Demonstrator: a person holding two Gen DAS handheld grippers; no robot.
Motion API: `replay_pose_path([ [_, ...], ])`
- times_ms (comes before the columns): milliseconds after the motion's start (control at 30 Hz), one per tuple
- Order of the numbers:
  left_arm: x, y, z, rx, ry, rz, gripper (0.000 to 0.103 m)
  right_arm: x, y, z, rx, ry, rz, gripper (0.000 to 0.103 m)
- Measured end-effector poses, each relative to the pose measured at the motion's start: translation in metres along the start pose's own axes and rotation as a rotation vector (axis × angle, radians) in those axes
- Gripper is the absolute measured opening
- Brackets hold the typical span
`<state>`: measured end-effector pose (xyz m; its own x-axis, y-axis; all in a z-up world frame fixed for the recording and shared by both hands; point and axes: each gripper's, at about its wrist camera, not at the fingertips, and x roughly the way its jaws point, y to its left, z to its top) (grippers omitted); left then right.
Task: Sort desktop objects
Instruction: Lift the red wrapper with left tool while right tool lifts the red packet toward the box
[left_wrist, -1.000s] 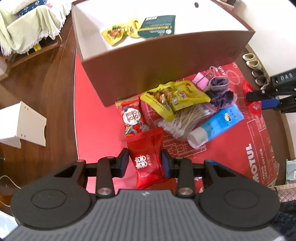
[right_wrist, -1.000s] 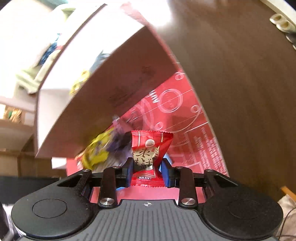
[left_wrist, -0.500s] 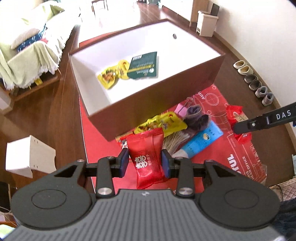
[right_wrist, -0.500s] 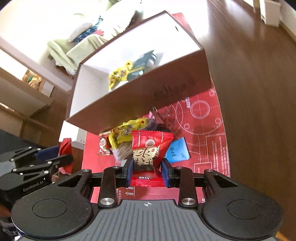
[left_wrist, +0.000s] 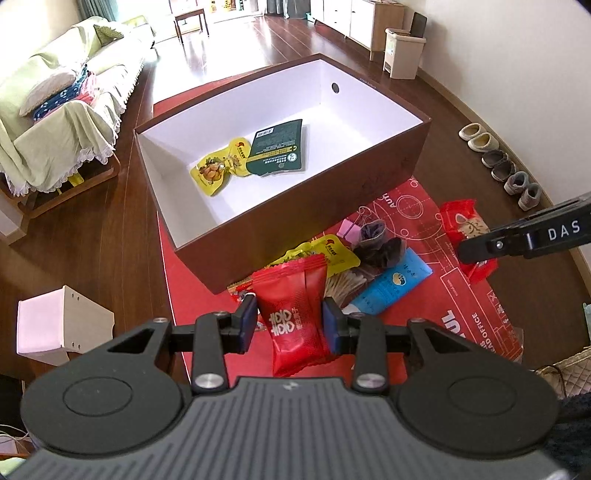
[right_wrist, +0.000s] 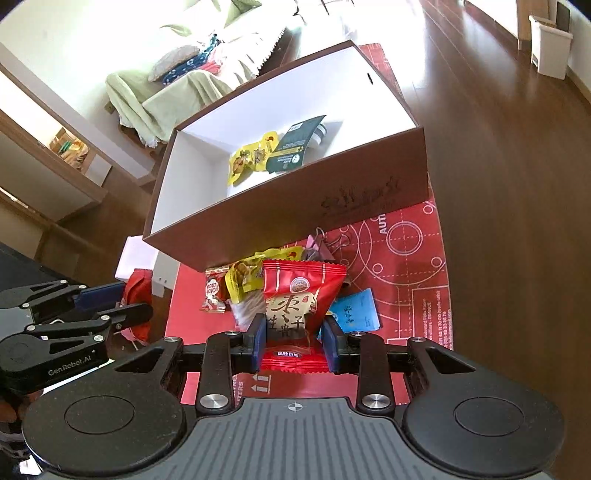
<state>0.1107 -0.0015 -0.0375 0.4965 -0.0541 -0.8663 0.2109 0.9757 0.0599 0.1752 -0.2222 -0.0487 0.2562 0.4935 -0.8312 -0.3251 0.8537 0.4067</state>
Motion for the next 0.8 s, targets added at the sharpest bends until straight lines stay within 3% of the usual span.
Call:
replay_pose_path([
  [800, 0.012, 0.006, 0.034, 0.032, -0.016, -0.021, 0.032, 0.016, 0.0, 0.036, -0.046, -0.002, -0.026, 0.031],
])
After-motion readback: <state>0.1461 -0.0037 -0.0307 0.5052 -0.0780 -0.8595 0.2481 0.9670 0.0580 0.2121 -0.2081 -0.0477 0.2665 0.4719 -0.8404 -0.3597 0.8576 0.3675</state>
